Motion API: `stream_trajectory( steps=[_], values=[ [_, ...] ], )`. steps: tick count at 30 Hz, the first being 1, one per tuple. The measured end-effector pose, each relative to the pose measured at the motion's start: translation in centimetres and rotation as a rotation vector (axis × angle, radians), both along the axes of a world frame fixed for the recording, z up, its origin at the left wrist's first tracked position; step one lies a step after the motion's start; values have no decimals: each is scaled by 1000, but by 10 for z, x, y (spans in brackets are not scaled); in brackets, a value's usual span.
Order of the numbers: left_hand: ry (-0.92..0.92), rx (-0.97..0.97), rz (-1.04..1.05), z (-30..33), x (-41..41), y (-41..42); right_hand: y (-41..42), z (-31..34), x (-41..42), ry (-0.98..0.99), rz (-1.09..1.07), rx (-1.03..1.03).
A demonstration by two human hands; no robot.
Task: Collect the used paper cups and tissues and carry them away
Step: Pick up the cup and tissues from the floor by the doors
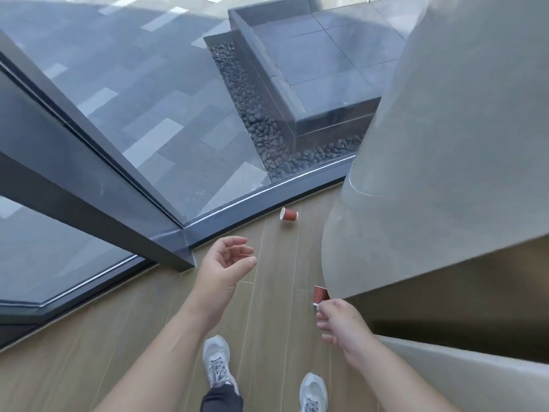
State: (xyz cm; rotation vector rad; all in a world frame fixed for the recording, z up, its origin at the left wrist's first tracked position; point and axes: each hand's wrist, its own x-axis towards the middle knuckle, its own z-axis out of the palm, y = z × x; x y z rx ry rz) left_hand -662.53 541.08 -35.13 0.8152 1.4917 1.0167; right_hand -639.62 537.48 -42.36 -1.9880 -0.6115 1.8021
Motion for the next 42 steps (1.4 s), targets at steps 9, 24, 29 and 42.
stream_trajectory(
  steps=[9, 24, 29, 42],
  values=[
    [-42, -83, -166, -78, -42, 131, 70, -71, -26, -147, -187, -96],
    [93, -191, -485, -357, -11, 333, 160, -338, -57, -378, -251, -145],
    [247, -161, -549, -495, 17, 372, 151, -473, -32, -487, -244, -238],
    [750, 46, -728, -737, 32, 477, 140, -664, 10, -904, -56, -239]
  ],
)
